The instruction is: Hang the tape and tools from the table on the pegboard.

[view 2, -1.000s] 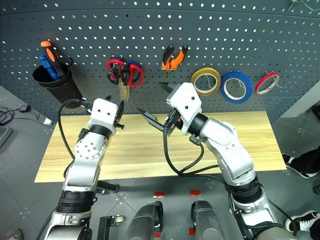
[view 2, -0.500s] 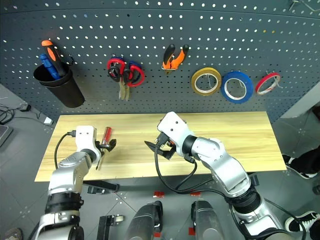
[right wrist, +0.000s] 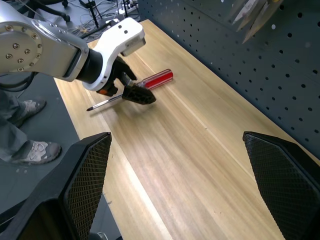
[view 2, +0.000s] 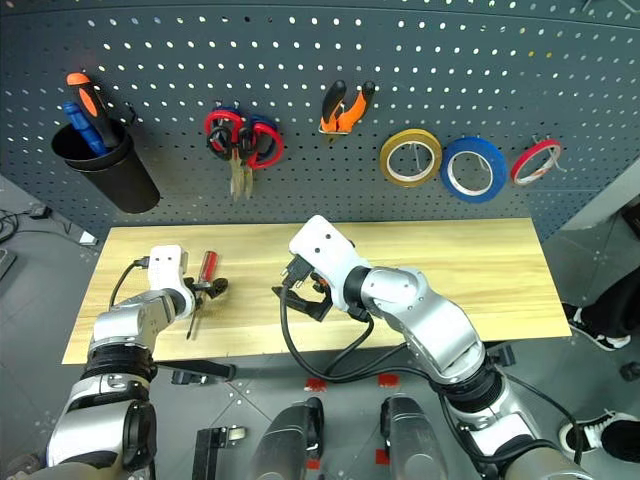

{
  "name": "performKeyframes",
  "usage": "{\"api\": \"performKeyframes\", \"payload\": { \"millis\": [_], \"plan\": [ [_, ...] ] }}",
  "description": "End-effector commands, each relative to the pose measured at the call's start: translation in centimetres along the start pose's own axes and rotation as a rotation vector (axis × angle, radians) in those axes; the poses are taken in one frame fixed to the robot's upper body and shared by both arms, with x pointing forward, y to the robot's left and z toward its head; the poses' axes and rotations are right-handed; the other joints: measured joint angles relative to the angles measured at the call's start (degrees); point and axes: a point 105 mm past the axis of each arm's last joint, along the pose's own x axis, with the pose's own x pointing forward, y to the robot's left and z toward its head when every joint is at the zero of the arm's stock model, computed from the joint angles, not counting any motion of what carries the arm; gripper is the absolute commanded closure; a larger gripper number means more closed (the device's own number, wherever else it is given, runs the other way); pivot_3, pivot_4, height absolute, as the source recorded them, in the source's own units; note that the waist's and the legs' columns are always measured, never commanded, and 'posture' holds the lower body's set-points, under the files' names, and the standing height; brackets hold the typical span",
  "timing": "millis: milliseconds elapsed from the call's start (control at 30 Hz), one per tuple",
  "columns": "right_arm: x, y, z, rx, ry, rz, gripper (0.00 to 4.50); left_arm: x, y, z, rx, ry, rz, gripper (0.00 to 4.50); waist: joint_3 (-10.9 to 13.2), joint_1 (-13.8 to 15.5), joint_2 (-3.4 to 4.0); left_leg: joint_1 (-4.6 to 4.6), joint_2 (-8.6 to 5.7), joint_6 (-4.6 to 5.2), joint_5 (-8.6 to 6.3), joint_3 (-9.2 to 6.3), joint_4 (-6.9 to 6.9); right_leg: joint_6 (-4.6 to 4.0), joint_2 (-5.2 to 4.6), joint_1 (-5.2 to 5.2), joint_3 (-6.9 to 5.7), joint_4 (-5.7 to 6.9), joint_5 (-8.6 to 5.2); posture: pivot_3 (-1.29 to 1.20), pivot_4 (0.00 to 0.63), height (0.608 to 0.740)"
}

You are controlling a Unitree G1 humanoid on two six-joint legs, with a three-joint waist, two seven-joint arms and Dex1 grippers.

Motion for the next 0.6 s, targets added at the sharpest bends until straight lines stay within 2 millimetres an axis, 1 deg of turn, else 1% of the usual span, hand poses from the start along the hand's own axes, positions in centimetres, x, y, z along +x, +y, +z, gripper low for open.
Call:
{"api": "performKeyframes", "payload": {
  "millis": [33,133,167,267,433,500,533,567,600],
  "plan": [
    [-0.1,0.4,1.1,-0.006,-0.031,0.017,0.00,-0.1,1.5,1.0,0.006,-0.012,0.044,0.09,0.1,0.0,-0.01,-0.01,0.00,0.00,0.00,0.01,0.00,0.00,0.00,-0.01,0.00,-0.01,0.00,-0.13,0.368,0.740],
    [-0.2,0.2,1.0,-0.008,-0.019,0.009,0.00,0.2,1.6,0.9,-0.001,0.007,0.044,0.09,0.3,0.0,-0.02,-0.01,0.00,0.00,0.00,0.02,0.01,0.00,-0.02,-0.01,0.00,-0.01,0.00,-0.14,0.374,0.740],
    [-0.2,0.1,1.0,-0.009,-0.014,0.005,0.00,0.3,1.5,0.7,0.003,0.016,0.040,0.27,0.4,0.0,-0.02,-0.01,-0.01,0.00,0.00,0.02,0.01,0.00,-0.02,-0.01,0.00,-0.01,0.00,-0.14,0.374,0.740],
    [-0.3,-0.3,0.8,-0.007,-0.001,-0.011,0.00,0.6,1.0,0.5,0.027,0.035,0.016,0.96,0.7,0.0,0.00,-0.01,-0.01,0.00,0.00,0.02,0.00,0.00,-0.02,-0.02,0.00,0.00,0.00,-0.16,0.380,0.740],
    [-0.4,-0.7,0.9,-0.007,0.006,-0.023,0.00,0.9,0.7,0.4,0.063,0.048,-0.009,2.53,0.7,0.0,0.01,-0.01,0.00,0.00,0.00,0.05,-0.01,0.00,-0.02,-0.04,0.00,0.00,0.00,-0.16,0.371,0.740],
    [-0.5,-0.7,0.9,-0.013,0.007,-0.024,0.00,0.8,0.9,0.6,0.091,0.042,-0.019,3.15,0.7,-0.1,0.00,-0.01,0.00,0.00,0.00,0.06,0.00,0.00,-0.02,-0.04,0.01,0.00,0.00,-0.16,0.361,0.740],
    [-0.4,-0.8,0.8,-0.017,0.007,-0.024,0.00,0.7,0.9,0.8,0.122,0.021,-0.025,3.42,0.7,-0.1,-0.01,-0.02,0.00,0.00,0.00,0.05,-0.01,0.00,-0.02,-0.04,0.00,0.00,0.00,-0.16,0.344,0.740],
    [-0.4,-0.8,0.9,-0.022,0.006,-0.024,0.00,0.6,0.9,0.9,0.180,0.004,-0.034,3.64,0.7,-0.1,-0.01,-0.02,0.00,0.00,0.00,0.06,-0.01,0.00,-0.02,-0.04,0.00,0.00,0.00,-0.16,0.339,0.740],
    [-0.5,-0.8,1.0,-0.034,-0.003,-0.021,0.00,0.3,1.1,1.2,0.259,-0.038,-0.031,3.63,0.7,-0.1,-0.01,-0.02,0.00,-0.01,0.00,0.06,-0.01,0.00,-0.02,-0.05,0.01,0.00,0.00,-0.15,0.332,0.740]
  ]
}}
